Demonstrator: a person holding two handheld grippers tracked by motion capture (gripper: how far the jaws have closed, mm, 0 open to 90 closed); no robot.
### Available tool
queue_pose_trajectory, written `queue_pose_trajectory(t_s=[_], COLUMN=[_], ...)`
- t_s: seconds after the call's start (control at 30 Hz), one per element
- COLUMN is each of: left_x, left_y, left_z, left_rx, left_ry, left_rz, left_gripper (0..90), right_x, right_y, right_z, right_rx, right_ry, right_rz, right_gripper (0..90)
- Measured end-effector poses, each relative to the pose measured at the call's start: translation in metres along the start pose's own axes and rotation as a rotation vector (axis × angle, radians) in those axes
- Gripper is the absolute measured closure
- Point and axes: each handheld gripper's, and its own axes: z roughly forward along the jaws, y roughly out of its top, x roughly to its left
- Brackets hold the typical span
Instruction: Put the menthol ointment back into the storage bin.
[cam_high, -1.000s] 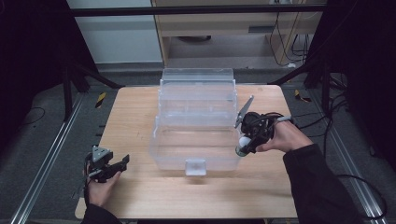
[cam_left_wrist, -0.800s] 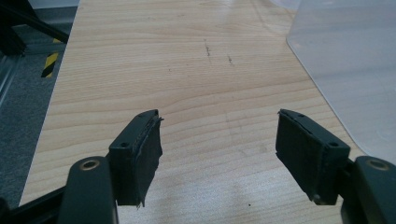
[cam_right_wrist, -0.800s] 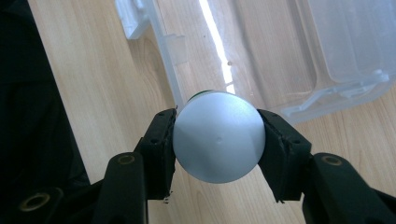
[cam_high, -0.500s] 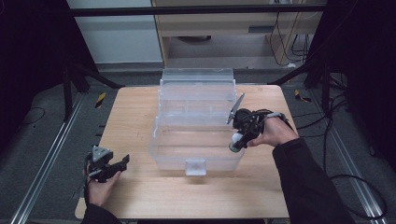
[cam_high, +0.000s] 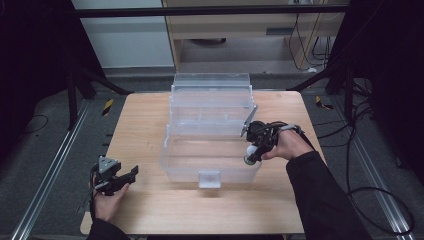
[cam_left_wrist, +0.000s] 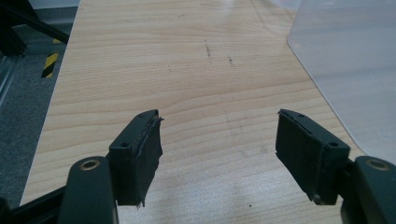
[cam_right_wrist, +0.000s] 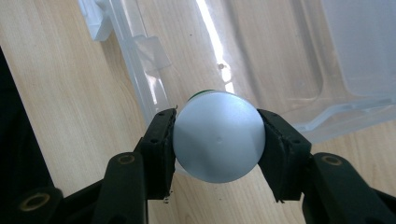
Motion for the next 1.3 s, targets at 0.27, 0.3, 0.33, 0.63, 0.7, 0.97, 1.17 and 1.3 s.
queue_pose_trajectory(t_s=[0.27,0.3,0.33,0.63,0.7,0.97,1.17,1.3], left_x=[0.000,0.000,0.000,0.000,0.000,0.000,0.000,0.000], left_y=[0.000,0.000,0.000,0.000,0.000,0.000,0.000,0.000], left_z=[0.000,0.000,0.000,0.000,0.000,0.000,0.000,0.000], left_rx=[0.001,0.001,0.001,0.001,0.000,0.001,0.001,0.002], left_ry=[0.001,0.002,0.002,0.002,0.001,0.003,0.003,0.002], left_rz=[0.000,0.001,0.001,0.001,0.000,0.002,0.001,0.002], left_gripper=[30.7,30.7,30.7,30.8,30.7,30.7,30.8,30.7], right_x=[-0.001,0.000,0.000,-0.002,-0.002,-0.003,-0.003,-0.002], right_y=[-0.005,-0.006,-0.006,-0.012,-0.013,-0.013,-0.013,-0.012], right_z=[0.013,0.015,0.015,0.028,0.030,0.037,0.041,0.043], right_rx=[0.011,0.013,0.013,0.014,0.011,0.008,0.009,0.015], right_ry=[0.011,0.011,0.011,0.015,0.018,0.027,0.028,0.027], right_rz=[0.001,0.004,0.004,0.020,0.020,0.023,0.022,0.024], right_gripper=[50.2,50.2,50.2,50.2,50.2,50.2,50.1,50.0])
